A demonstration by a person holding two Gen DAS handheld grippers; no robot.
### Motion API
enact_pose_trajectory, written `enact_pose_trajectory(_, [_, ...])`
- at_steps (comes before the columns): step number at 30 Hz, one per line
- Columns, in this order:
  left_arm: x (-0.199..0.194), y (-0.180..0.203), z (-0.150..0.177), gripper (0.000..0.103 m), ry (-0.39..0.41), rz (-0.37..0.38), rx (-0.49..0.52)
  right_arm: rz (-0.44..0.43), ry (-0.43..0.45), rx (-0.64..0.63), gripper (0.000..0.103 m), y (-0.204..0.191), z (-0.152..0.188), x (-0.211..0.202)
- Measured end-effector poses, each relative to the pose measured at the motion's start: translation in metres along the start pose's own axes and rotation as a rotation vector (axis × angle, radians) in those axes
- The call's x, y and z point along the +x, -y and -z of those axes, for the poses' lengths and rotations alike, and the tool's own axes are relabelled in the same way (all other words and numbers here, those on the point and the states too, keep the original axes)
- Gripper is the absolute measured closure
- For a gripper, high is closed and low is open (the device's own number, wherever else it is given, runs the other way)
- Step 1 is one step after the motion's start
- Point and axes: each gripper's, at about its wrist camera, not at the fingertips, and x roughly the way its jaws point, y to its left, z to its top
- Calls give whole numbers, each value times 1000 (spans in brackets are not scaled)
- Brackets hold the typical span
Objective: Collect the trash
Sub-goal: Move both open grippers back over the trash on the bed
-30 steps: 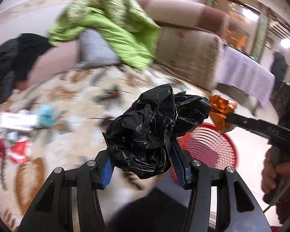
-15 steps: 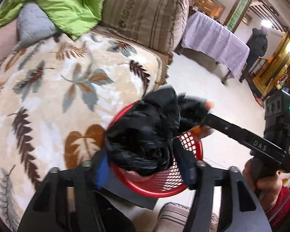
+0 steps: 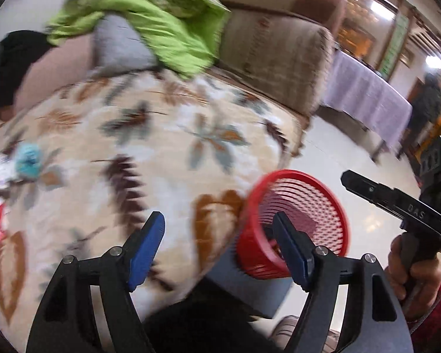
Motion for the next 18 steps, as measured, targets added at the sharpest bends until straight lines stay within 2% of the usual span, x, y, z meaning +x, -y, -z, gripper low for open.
enact_pose_trajectory(9, [-63, -98, 34, 27, 69, -160, -146, -159, -138, -189, 43, -113, 21, 63])
enact_pose_trajectory(15, [-100, -194, 55, 27, 119, -270, -323, -236, -205, -304, 38, -187, 37, 97])
enact_pose_trajectory(18, [-117, -253, 61, 27, 160, -396, -420, -264, -231, -366, 36, -221, 46, 118])
